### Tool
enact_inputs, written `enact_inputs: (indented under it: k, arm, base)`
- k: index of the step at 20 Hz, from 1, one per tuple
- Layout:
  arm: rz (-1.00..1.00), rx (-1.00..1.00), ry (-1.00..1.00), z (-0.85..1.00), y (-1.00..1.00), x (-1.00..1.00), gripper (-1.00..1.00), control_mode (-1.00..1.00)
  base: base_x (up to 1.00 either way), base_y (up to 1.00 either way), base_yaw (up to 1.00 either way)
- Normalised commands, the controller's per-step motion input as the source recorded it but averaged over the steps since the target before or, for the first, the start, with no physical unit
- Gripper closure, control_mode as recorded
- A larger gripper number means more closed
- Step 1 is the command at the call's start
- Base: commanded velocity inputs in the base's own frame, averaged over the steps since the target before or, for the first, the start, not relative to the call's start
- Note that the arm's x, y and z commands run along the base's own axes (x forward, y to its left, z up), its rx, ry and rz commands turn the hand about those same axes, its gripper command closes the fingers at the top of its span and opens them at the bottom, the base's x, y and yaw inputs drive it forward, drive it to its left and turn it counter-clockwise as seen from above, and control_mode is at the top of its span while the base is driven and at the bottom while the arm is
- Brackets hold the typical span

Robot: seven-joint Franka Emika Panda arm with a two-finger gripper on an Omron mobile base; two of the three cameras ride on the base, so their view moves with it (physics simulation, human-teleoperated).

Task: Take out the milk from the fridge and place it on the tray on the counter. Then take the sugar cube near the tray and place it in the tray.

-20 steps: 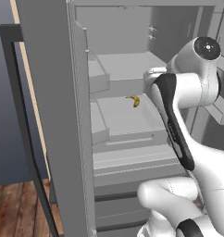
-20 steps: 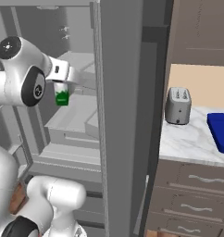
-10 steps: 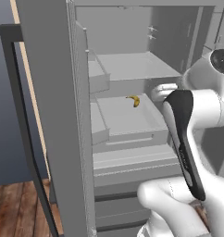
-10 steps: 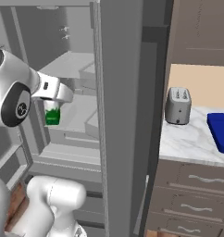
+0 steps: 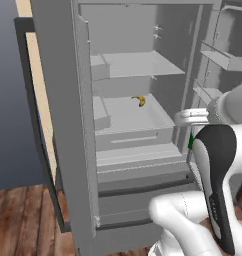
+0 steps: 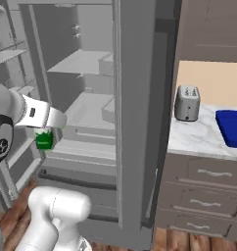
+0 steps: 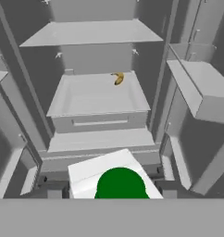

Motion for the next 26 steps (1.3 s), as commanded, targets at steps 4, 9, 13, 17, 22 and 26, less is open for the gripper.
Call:
enact_inputs:
  k: [4, 9, 13, 17, 22, 26]
  arm:
    - [0.0, 0.0, 0.0, 0.0, 0.0, 0.0, 1.0, 1.0]
    - [0.0, 0.0, 0.0, 0.0, 0.0, 0.0, 1.0, 1.0]
    - [0.0, 0.0, 0.0, 0.0, 0.0, 0.0, 1.0, 1.0]
    - [0.0, 0.0, 0.0, 0.0, 0.0, 0.0, 1.0, 1.0]
    - [0.0, 0.0, 0.0, 0.0, 0.0, 0.0, 1.0, 1.0]
    - [0.0, 0.0, 0.0, 0.0, 0.0, 0.0, 1.0, 1.0]
  base:
    - [-1.0, 0.01, 0.0]
    - [-0.4, -0.72, 0.02]
    - [-0.01, -1.0, 0.11]
    - [0.0, -1.0, 0.09]
    - [0.09, -1.0, 0.09]
    - [0.55, -1.0, 0.13]
